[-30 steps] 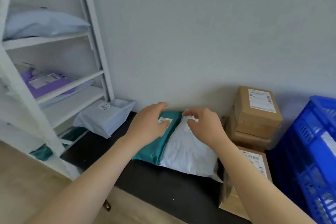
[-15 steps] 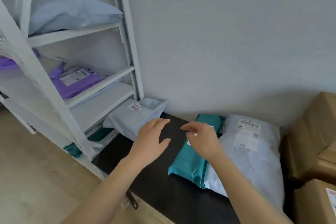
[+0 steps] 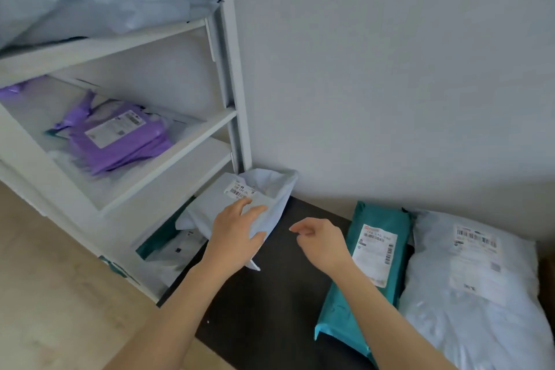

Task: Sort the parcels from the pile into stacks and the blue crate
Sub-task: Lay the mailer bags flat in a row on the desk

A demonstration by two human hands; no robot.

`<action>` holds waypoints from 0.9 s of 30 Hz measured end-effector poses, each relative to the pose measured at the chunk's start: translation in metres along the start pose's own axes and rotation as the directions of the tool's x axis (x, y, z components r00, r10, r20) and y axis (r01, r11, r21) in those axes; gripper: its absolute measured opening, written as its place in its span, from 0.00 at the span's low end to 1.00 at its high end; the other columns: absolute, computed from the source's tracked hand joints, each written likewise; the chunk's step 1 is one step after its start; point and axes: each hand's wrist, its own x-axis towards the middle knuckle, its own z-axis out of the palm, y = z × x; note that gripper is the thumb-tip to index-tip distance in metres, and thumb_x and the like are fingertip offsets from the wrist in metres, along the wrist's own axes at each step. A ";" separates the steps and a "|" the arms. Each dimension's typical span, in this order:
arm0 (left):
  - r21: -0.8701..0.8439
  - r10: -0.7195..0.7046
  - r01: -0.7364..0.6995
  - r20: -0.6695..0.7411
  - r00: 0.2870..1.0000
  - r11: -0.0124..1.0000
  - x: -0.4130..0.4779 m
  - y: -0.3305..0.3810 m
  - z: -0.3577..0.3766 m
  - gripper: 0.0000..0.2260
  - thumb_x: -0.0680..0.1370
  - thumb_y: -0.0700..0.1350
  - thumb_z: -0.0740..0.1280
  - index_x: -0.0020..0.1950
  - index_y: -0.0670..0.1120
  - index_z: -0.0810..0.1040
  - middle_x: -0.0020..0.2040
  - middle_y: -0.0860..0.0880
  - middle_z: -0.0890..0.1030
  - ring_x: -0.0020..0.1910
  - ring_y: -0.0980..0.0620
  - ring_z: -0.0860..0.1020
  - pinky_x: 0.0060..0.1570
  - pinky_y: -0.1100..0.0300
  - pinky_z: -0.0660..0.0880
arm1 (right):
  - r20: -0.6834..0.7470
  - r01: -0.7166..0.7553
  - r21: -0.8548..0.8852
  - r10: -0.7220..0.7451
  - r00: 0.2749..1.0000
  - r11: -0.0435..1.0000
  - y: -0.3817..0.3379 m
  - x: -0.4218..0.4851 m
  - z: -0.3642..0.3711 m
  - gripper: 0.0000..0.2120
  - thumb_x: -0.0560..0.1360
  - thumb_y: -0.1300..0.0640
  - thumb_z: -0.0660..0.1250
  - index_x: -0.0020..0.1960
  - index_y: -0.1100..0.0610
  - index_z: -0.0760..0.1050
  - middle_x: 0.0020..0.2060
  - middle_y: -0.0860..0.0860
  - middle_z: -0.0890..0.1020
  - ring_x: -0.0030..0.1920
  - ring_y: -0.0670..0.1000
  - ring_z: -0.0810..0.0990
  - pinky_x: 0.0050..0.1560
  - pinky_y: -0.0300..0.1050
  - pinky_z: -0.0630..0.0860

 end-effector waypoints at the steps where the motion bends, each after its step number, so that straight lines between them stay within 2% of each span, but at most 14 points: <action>1: -0.002 -0.004 0.004 0.010 1.000 1.000 0.007 -0.007 -0.001 0.22 0.79 0.50 0.65 0.73 0.54 0.67 0.75 0.49 0.61 0.73 0.49 0.61 0.71 0.57 0.57 | 0.003 -0.027 0.001 0.027 1.000 1.000 -0.003 0.006 0.002 0.18 0.76 0.64 0.59 0.59 0.52 0.80 0.58 0.49 0.82 0.59 0.47 0.78 0.58 0.37 0.71; 6: 0.028 0.033 -0.034 0.036 0.999 0.999 0.050 -0.042 -0.010 0.23 0.79 0.50 0.64 0.74 0.53 0.65 0.75 0.50 0.62 0.73 0.49 0.62 0.70 0.57 0.58 | 0.001 -0.170 0.020 0.170 0.985 0.985 -0.023 0.049 0.027 0.16 0.78 0.61 0.60 0.63 0.57 0.78 0.59 0.52 0.81 0.60 0.53 0.78 0.60 0.44 0.73; 7: 0.044 0.028 -0.029 0.038 0.999 0.999 0.058 -0.048 -0.010 0.24 0.79 0.51 0.64 0.74 0.52 0.65 0.75 0.50 0.63 0.72 0.49 0.63 0.69 0.57 0.59 | -0.007 -0.210 0.025 0.210 0.978 0.977 -0.026 0.058 0.034 0.16 0.78 0.60 0.60 0.63 0.60 0.78 0.56 0.55 0.82 0.56 0.55 0.80 0.60 0.48 0.75; 9: 0.065 -0.009 0.006 0.051 0.999 0.998 0.076 -0.064 -0.012 0.25 0.78 0.52 0.65 0.74 0.52 0.65 0.74 0.50 0.63 0.72 0.49 0.63 0.69 0.54 0.59 | -0.028 -0.288 0.064 0.290 0.956 0.955 -0.035 0.076 0.047 0.15 0.78 0.59 0.60 0.59 0.66 0.78 0.43 0.61 0.81 0.42 0.56 0.78 0.57 0.55 0.77; 11: 0.063 -0.049 0.043 0.086 0.995 0.997 0.093 -0.082 -0.014 0.26 0.76 0.53 0.67 0.73 0.52 0.66 0.73 0.49 0.64 0.70 0.48 0.64 0.68 0.54 0.62 | -0.042 -0.340 0.087 0.345 0.938 0.936 -0.042 0.091 0.056 0.15 0.78 0.57 0.61 0.55 0.67 0.80 0.41 0.63 0.80 0.37 0.53 0.74 0.52 0.52 0.79; 13: 0.039 -0.106 0.102 0.143 0.984 0.994 0.108 -0.096 -0.016 0.27 0.75 0.53 0.68 0.72 0.51 0.65 0.72 0.48 0.65 0.69 0.47 0.65 0.65 0.54 0.64 | -0.034 -0.375 0.083 0.379 0.925 0.923 -0.048 0.102 0.060 0.13 0.78 0.56 0.61 0.50 0.64 0.80 0.38 0.60 0.79 0.35 0.51 0.73 0.42 0.45 0.78; 15: 0.018 -0.176 0.176 0.210 0.962 0.984 0.117 -0.106 -0.017 0.30 0.75 0.54 0.69 0.73 0.51 0.62 0.72 0.46 0.64 0.70 0.44 0.64 0.66 0.51 0.64 | -0.021 -0.401 0.074 0.404 0.915 0.913 -0.049 0.110 0.065 0.12 0.79 0.56 0.61 0.50 0.63 0.80 0.36 0.55 0.75 0.33 0.50 0.72 0.41 0.44 0.78; 17: 0.011 -0.229 0.233 0.248 0.941 0.972 0.125 -0.116 -0.013 0.34 0.74 0.56 0.70 0.75 0.49 0.59 0.72 0.44 0.64 0.71 0.43 0.63 0.67 0.47 0.64 | 0.002 -0.429 0.081 0.430 0.903 0.900 -0.049 0.115 0.071 0.14 0.79 0.55 0.61 0.56 0.64 0.78 0.39 0.56 0.77 0.33 0.50 0.73 0.51 0.48 0.80; 19: -0.016 -0.264 0.279 0.274 0.925 0.960 0.128 -0.121 -0.010 0.38 0.73 0.56 0.71 0.76 0.48 0.56 0.73 0.43 0.63 0.72 0.43 0.62 0.69 0.46 0.63 | 0.025 -0.450 0.105 0.450 0.893 0.887 -0.047 0.117 0.073 0.17 0.79 0.55 0.62 0.59 0.65 0.77 0.45 0.61 0.81 0.38 0.55 0.78 0.57 0.52 0.78; 20: -0.043 -0.270 0.294 0.286 0.919 0.955 0.130 -0.123 -0.007 0.39 0.73 0.55 0.71 0.77 0.48 0.55 0.73 0.43 0.63 0.73 0.43 0.62 0.69 0.47 0.63 | 0.035 -0.456 0.117 0.455 0.890 0.882 -0.046 0.119 0.074 0.18 0.79 0.54 0.62 0.61 0.66 0.77 0.47 0.62 0.81 0.40 0.56 0.78 0.58 0.54 0.78; 23: -0.127 -0.274 0.325 0.310 0.911 0.937 0.135 -0.122 -0.002 0.39 0.73 0.53 0.72 0.77 0.46 0.56 0.73 0.44 0.66 0.71 0.45 0.66 0.65 0.54 0.64 | 0.054 -0.471 0.168 0.469 0.882 0.866 -0.041 0.122 0.075 0.19 0.79 0.54 0.63 0.62 0.67 0.75 0.44 0.60 0.78 0.42 0.53 0.75 0.60 0.56 0.76; 25: -0.200 -0.308 0.377 0.305 0.901 0.905 0.137 -0.120 -0.001 0.40 0.73 0.53 0.73 0.77 0.45 0.55 0.74 0.45 0.65 0.72 0.45 0.65 0.66 0.54 0.64 | 0.078 -0.481 0.220 0.476 0.876 0.849 -0.038 0.122 0.074 0.18 0.79 0.53 0.63 0.61 0.66 0.75 0.45 0.58 0.78 0.44 0.54 0.77 0.59 0.52 0.78; 27: -0.286 -0.332 0.422 0.315 0.889 0.860 0.139 -0.118 0.002 0.41 0.72 0.53 0.73 0.78 0.45 0.55 0.74 0.45 0.65 0.72 0.44 0.65 0.68 0.51 0.64 | 0.089 -0.476 0.260 0.470 0.878 0.840 -0.036 0.119 0.071 0.15 0.79 0.52 0.63 0.60 0.62 0.75 0.52 0.56 0.80 0.48 0.52 0.78 0.55 0.46 0.77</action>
